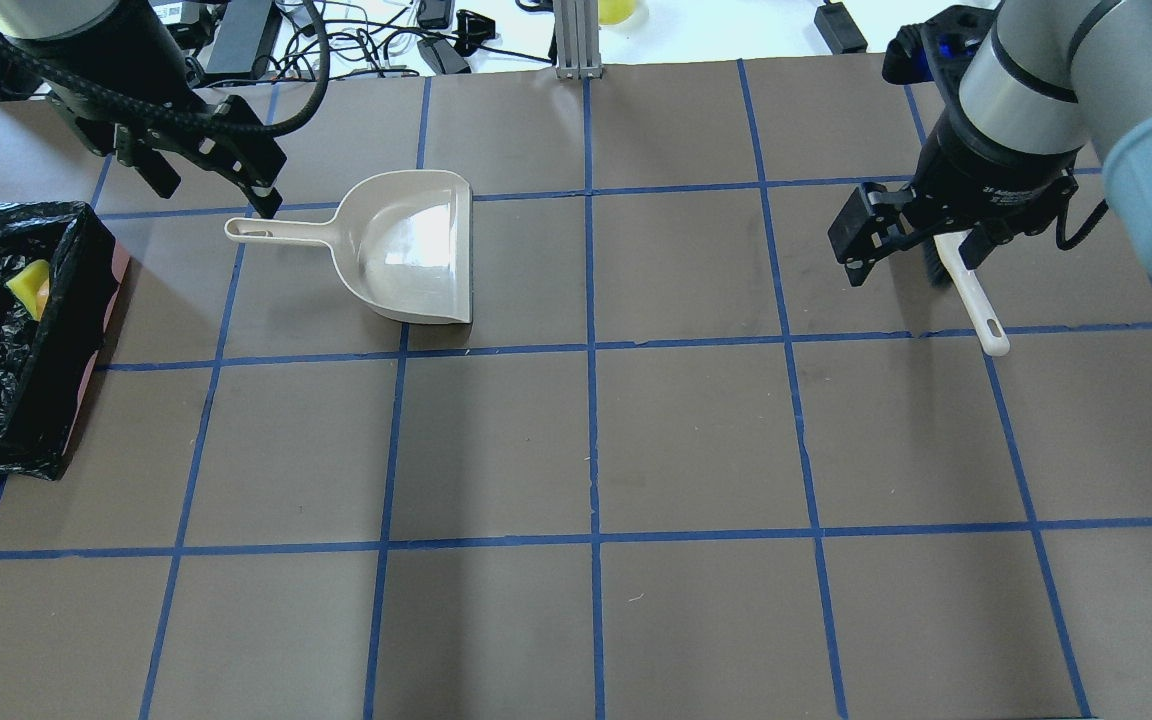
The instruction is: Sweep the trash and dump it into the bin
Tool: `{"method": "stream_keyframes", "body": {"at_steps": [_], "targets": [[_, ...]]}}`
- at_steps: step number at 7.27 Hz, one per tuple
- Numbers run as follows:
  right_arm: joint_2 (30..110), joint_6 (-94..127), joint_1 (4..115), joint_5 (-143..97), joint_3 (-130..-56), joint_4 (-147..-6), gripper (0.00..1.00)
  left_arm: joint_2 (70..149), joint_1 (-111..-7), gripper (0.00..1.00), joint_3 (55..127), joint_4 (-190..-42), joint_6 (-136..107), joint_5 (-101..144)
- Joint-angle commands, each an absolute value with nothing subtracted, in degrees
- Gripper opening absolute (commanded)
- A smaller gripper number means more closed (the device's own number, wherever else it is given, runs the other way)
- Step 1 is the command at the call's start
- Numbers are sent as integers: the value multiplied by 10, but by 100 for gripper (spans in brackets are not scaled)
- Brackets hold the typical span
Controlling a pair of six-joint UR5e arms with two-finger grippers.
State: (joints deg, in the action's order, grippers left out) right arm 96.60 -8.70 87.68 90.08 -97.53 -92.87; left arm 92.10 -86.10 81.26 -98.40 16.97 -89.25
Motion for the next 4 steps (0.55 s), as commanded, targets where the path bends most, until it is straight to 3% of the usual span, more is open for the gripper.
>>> {"method": "stream_keyframes", "body": {"at_steps": [1,4], "targets": [[974,-87,877,900,-976,-928,100,877,-861,100,863,-984,94,-891],[974,-88,877,900,-977,-929,100,853,-857,100,892,-974,86,-891]]}}
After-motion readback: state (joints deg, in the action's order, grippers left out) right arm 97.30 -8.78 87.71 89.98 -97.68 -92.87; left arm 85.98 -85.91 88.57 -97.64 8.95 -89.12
